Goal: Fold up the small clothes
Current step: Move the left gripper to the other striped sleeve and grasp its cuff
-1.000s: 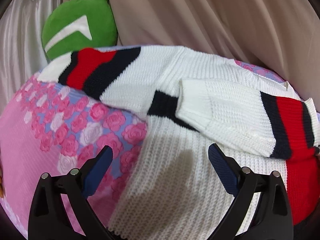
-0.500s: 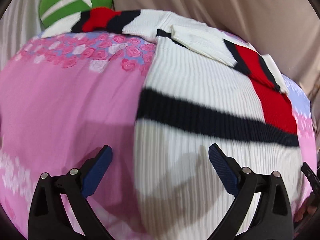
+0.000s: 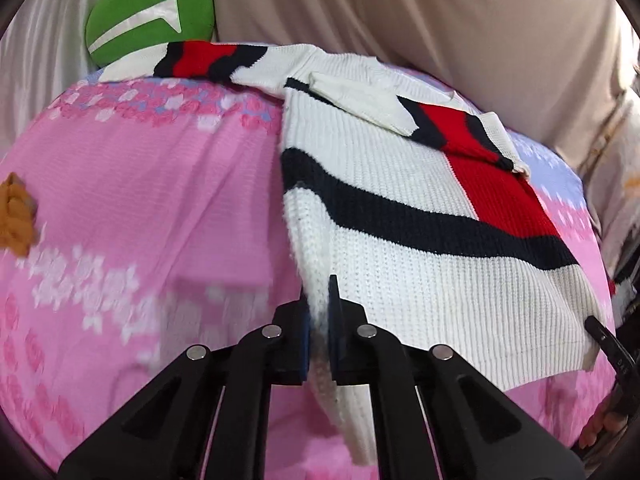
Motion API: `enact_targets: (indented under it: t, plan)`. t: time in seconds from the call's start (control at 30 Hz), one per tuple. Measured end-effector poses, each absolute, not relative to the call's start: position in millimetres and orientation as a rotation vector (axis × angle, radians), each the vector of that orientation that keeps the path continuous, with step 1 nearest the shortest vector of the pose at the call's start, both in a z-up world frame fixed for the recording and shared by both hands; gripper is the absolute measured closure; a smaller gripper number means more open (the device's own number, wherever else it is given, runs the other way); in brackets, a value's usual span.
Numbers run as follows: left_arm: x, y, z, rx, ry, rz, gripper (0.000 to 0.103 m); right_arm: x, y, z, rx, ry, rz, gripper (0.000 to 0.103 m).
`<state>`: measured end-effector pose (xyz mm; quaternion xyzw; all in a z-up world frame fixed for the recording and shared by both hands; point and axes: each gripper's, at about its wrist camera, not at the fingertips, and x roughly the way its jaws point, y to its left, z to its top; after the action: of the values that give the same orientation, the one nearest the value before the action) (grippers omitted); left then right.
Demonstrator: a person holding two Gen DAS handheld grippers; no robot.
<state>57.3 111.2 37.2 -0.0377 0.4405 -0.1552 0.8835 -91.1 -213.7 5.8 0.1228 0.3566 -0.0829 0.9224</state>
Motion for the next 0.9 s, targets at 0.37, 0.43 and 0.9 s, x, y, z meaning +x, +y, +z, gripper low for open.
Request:
enact_targets:
  t: [0.37, 0.43, 0.9]
  plan:
    - [-6.6, 178.6, 30.8, -0.274, 0.975, -0.38, 0.094, -167.7, -203.9, -3.9, 0.267, 0.737, -0.296, 0.082]
    - [14.3, 197.2, 64.3, -0.284, 0.866, -0.305, 0.085, -157.4, -197.7, 27.4, 0.208, 0.643, -0.332, 0.064]
    - [305.5, 275.7, 54.9, -0.525, 0.832, 0.143, 0.055, 11.2, -120.9, 7.6, 0.194, 0.647, -0.01, 0.046]
